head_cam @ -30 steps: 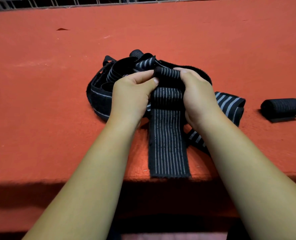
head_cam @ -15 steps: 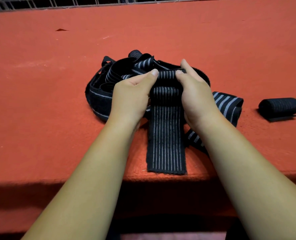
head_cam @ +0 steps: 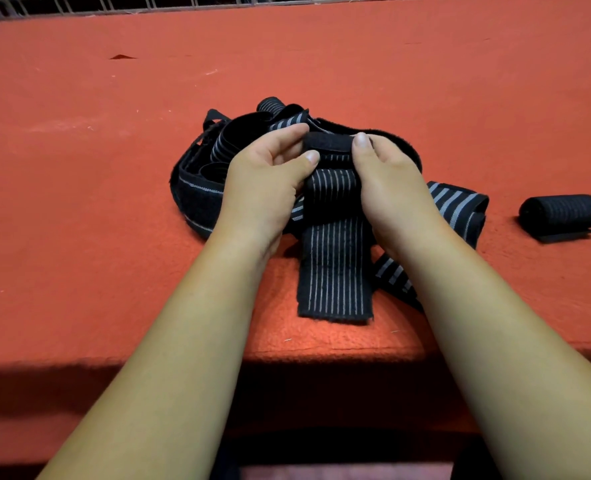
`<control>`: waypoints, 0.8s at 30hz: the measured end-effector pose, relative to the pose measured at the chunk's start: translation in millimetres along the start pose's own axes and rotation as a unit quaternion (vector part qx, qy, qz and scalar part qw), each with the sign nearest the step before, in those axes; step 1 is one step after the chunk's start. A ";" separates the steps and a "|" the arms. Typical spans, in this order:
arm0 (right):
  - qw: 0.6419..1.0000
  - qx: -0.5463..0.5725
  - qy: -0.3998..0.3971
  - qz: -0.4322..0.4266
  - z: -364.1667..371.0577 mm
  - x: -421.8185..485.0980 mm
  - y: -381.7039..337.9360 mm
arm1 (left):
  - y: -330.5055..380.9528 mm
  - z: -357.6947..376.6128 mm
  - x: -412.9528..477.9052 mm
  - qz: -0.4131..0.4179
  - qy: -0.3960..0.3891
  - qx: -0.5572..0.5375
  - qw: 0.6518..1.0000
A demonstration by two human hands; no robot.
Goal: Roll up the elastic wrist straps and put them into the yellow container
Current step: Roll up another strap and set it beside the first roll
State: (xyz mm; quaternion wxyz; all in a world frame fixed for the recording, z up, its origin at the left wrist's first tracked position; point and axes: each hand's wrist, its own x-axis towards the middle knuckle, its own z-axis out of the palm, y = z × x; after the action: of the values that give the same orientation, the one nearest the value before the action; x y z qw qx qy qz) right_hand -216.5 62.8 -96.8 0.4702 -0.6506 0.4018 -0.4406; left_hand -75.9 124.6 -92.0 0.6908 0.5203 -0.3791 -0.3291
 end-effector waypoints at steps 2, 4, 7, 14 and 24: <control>1.000 0.021 0.012 -0.009 0.2 1.6 2.9 | 2.5 0.4 -1.5 -0.017 -0.008 -0.019 1.000; 0.999 0.026 0.026 -0.023 -0.3 3.4 5.0 | 6.0 0.7 -3.2 -0.037 -0.016 -0.026 0.999; 0.998 0.028 0.032 -0.042 0.3 4.3 7.2 | 8.2 0.3 -5.6 -0.055 -0.044 -0.015 0.997; 0.997 0.068 0.018 -0.013 4.2 6.4 9.2 | 1.6 -3.0 -3.1 -0.009 -0.016 0.053 0.998; 0.996 0.079 0.016 0.029 -0.4 3.3 3.0 | 0.6 -4.6 -1.9 0.018 -0.033 0.063 0.997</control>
State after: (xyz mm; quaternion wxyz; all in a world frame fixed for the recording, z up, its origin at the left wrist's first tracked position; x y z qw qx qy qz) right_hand -216.4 58.9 -99.0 0.5259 -0.5925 0.3922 -0.4675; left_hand -72.7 128.5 -92.5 0.6493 0.5449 -0.4313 -0.3091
